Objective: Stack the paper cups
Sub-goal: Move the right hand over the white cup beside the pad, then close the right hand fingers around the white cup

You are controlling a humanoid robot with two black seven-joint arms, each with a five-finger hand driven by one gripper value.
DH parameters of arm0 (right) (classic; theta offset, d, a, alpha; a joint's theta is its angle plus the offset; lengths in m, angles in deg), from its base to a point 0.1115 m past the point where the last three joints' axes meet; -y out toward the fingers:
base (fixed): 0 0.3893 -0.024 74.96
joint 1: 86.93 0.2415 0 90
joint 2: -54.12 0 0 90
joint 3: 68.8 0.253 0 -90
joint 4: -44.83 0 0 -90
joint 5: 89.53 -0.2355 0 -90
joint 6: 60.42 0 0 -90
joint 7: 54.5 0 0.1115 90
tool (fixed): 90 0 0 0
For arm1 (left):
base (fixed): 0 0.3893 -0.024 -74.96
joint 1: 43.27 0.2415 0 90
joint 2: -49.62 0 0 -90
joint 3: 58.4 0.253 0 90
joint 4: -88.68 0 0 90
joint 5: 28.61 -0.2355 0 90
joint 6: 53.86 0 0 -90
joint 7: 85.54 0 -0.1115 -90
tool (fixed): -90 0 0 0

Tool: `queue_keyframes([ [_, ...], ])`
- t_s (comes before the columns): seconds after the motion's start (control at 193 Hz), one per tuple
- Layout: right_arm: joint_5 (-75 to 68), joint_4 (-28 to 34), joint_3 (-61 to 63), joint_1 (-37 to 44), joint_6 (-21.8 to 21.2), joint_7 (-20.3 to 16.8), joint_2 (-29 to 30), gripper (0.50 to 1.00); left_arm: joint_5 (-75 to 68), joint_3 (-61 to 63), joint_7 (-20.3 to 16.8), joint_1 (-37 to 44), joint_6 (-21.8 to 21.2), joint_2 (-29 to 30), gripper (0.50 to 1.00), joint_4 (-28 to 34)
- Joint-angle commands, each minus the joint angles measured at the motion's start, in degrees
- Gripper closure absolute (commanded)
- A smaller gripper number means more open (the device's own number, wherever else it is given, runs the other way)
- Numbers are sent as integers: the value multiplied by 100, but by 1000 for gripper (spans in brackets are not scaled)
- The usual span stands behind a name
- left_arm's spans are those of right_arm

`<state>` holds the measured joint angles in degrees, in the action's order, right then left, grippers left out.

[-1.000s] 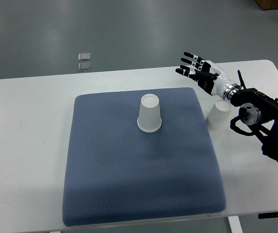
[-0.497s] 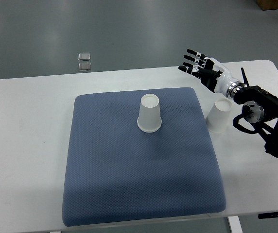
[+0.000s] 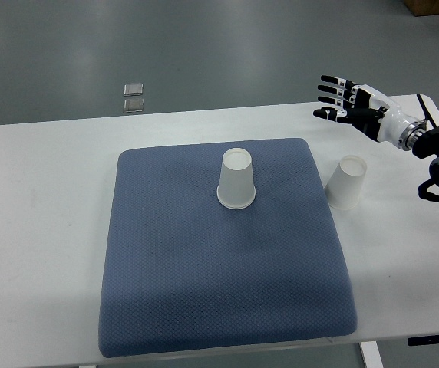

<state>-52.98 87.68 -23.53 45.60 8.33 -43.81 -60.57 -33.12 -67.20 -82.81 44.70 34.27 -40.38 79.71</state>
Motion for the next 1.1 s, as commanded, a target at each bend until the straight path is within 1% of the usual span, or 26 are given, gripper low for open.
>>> queue_keyframes([
  [0.0,835,250,-18,-34,-169,267,-299,572,2,1,0,1,-6,0,500,0],
  [0.15,1978,593,-45,-60,-327,549,-616,572,2,1,0,1,2,0,500,0],
  [0.207,2540,663,-150,-51,-406,750,-695,572,-7,1,0,1,2,0,500,0],
  [0.228,2628,672,-168,-43,-406,786,-712,572,-7,1,0,1,2,0,500,0],
  [0.28,3164,689,-308,-43,-406,1032,-791,572,2,1,0,1,2,0,500,0],
  [0.337,3603,733,-449,-43,-398,1207,-844,572,-7,1,0,1,2,0,500,0],
  [0.409,4139,742,-581,-34,-345,1348,-862,572,2,1,0,1,2,0,500,0],
  [0.477,4448,742,-607,-43,-257,1375,-862,574,2,1,0,1,2,0,500,0],
  [0.591,4826,742,-756,-43,42,1375,-941,576,-7,1,0,1,2,0,500,0],
  [0.699,5028,733,-1213,19,551,1384,-959,581,-7,1,0,1,2,0,500,0],
  [0.788,5045,707,-1530,54,833,1384,-959,585,2,1,0,1,2,0,500,0],
  [0.876,5045,681,-1767,107,991,1384,-959,593,-7,1,0,1,2,0,500,0],
  [0.969,5054,663,-1908,133,1123,1384,-959,623,2,1,0,1,2,0,500,0],
  [1.093,5142,575,-2013,142,1211,1384,-941,650,2,-8,0,-8,2,0,500,0],
])
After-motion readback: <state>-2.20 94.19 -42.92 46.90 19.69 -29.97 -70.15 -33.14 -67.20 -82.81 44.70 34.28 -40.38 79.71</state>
